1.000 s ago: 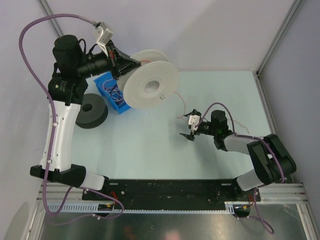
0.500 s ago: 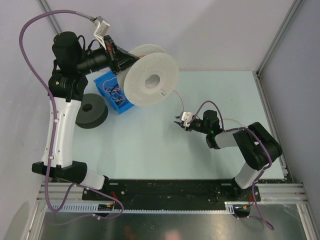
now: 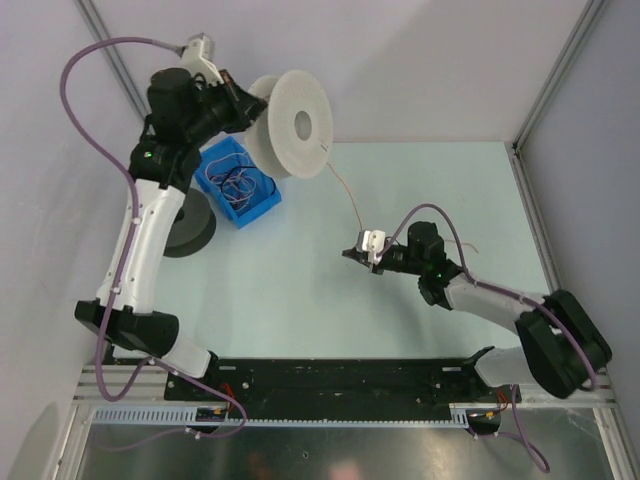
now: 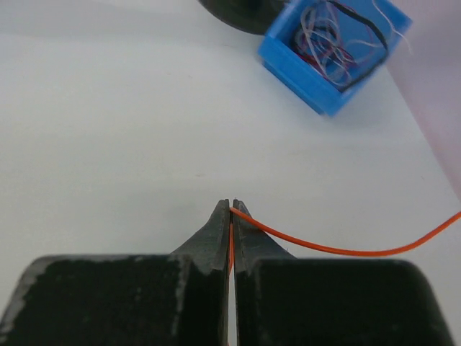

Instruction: Wrap the cables

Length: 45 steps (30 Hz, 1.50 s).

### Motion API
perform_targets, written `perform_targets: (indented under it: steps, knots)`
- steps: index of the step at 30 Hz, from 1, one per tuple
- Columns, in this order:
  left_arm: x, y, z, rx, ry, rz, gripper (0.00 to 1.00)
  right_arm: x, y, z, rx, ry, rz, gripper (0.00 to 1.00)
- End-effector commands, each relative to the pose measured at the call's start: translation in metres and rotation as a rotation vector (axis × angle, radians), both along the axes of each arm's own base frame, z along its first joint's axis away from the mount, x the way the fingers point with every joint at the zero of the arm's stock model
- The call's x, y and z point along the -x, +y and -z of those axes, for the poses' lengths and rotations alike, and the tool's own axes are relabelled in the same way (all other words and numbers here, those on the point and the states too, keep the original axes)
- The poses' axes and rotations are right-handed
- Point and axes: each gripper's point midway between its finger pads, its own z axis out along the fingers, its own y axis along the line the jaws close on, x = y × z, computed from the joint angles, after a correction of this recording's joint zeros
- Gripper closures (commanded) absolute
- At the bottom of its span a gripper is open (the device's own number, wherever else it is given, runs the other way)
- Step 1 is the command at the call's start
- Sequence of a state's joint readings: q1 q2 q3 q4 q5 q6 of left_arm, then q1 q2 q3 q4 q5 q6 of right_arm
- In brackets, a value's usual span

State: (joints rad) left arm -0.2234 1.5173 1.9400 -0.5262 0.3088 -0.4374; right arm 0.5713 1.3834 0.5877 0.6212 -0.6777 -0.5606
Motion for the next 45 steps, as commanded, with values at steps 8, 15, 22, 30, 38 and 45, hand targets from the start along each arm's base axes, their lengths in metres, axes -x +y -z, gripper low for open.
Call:
perform_targets:
  steps: [8, 15, 22, 30, 38, 45]
  knots:
    - [-0.044, -0.006, 0.076, -0.116, 0.093, -0.434, 1.00, 0.067, 0.005, -0.071, 0.064, -0.077, -0.177, 1.00]
    - [-0.051, -0.034, 0.157, -0.302, 0.196, -0.350, 1.00, 0.075, -0.004, -0.128, 0.043, -0.181, -0.175, 1.00]
    - [-0.042, -0.051, 0.198, -0.418, 0.233, -0.225, 1.00, 0.060, -0.013, -0.166, 0.000, -0.263, -0.140, 1.00]
    - [0.003, -0.088, 0.214, -0.572, 0.128, 0.176, 1.00, 0.011, -0.036, -0.189, 0.004, -0.396, -0.046, 1.00]
    - [0.064, -0.100, 0.202, -0.646, -0.092, 0.532, 1.00, -0.041, -0.078, -0.174, 0.093, -0.469, 0.015, 1.00]
    - [0.083, -0.086, 0.162, -0.496, -0.155, 0.607, 1.00, -0.059, -0.118, -0.110, 0.239, -0.377, 0.000, 1.00]
